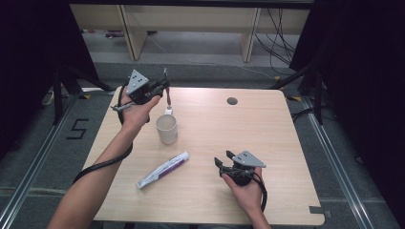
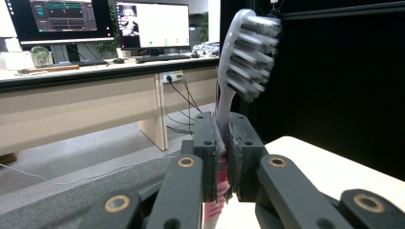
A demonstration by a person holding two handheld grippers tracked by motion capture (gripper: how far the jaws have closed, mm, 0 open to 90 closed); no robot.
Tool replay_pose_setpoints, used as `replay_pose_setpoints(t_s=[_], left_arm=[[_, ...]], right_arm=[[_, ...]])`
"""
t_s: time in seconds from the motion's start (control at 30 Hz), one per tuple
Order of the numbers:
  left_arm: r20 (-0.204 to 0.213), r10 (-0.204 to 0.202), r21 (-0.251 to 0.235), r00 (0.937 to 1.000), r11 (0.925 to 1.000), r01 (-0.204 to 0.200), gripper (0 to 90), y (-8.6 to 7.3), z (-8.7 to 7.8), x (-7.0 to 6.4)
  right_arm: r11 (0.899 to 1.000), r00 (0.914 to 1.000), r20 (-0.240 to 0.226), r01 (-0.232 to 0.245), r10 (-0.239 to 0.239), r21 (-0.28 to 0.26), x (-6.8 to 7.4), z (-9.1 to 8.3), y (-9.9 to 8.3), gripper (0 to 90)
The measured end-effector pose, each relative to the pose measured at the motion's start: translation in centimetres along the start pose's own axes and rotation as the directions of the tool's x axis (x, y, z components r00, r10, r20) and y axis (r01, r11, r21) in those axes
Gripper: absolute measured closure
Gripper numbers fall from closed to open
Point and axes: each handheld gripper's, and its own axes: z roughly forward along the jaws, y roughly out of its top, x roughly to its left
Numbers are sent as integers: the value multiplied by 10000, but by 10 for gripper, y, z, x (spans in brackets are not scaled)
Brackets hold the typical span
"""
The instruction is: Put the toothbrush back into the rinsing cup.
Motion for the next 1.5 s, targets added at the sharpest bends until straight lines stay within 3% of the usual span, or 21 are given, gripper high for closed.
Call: replay_pose_setpoints(t_s=[0.43,0.5,0.53,0.57,0.63,0.83,1.27,1.3,1.33,1.5], left_arm=[[-101,-74,49,9999,10000,74,831,-8,8,7],[-109,-87,68,9999,9999,88,831,-9,10,7],[-125,-83,93,9999,9999,84,832,-10,11,8],[-131,-102,83,9999,9999,103,831,-11,11,8],[-123,-112,108,9999,9999,114,831,-12,13,9],[-121,-36,238,9999,9997,39,831,-17,17,11],[-139,-103,420,9999,9991,108,831,-23,23,11],[-150,-97,426,9998,9990,103,832,-24,23,11],[-158,-106,431,9998,9990,113,831,-24,23,11],[-220,-59,513,9997,9987,70,831,-23,21,12]], right_arm=[[9998,9998,96,202,-202,-44,-1,0,0,448],[10000,10000,6,-50,50,40,0,0,0,448],[10000,10000,14,63,-63,17,0,0,0,448],[9997,9997,76,-229,229,92,1,-1,-1,448],[10000,10000,95,-25,25,-15,0,-1,-1,448],[9997,9998,43,-205,204,109,1,-1,-1,448],[10000,10000,49,-68,68,67,-1,-1,-1,448],[9999,10000,56,-75,75,74,-1,-2,-1,448],[9991,9992,66,-386,385,166,2,-2,-1,448],[10000,10000,4,-76,76,8,0,0,-1,448]])
